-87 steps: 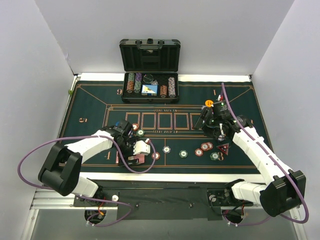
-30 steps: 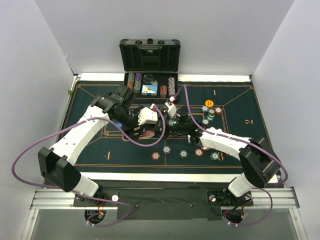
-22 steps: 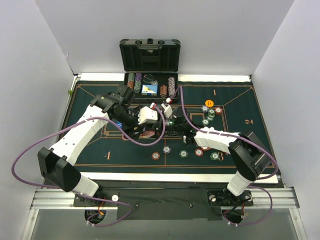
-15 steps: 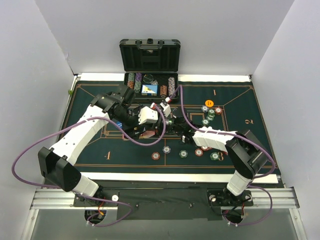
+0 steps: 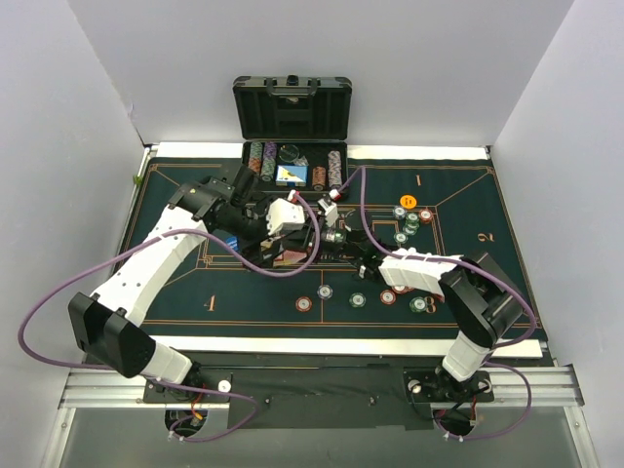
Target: Distribute texas hold em gaming equipment
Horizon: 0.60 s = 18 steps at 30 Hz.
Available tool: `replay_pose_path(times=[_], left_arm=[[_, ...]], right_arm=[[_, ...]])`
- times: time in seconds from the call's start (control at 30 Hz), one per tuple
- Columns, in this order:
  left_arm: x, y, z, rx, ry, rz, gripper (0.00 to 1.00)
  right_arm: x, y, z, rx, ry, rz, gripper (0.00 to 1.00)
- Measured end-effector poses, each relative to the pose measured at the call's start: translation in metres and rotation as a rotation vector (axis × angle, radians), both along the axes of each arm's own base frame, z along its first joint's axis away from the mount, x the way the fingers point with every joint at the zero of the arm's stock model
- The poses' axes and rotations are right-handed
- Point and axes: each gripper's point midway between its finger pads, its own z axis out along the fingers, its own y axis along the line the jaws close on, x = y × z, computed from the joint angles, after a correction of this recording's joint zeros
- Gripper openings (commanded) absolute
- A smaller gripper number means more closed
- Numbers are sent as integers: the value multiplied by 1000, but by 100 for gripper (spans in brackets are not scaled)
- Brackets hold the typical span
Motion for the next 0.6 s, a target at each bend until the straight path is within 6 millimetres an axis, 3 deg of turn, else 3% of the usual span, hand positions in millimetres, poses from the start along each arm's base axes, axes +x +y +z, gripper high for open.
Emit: replay_pose_path(times=[0.23,0.47,0.6], left_arm=[[0,9,13,-111,-2,-37,95],[2,17,13,-172,8,-49,95],[-4,12,14,-205,10,-98,95]], right_arm=[[2,-3,17,71,1,2,19],[-2,-1,18,74,1,17,19],[-7,3,19,72,4,32,19]])
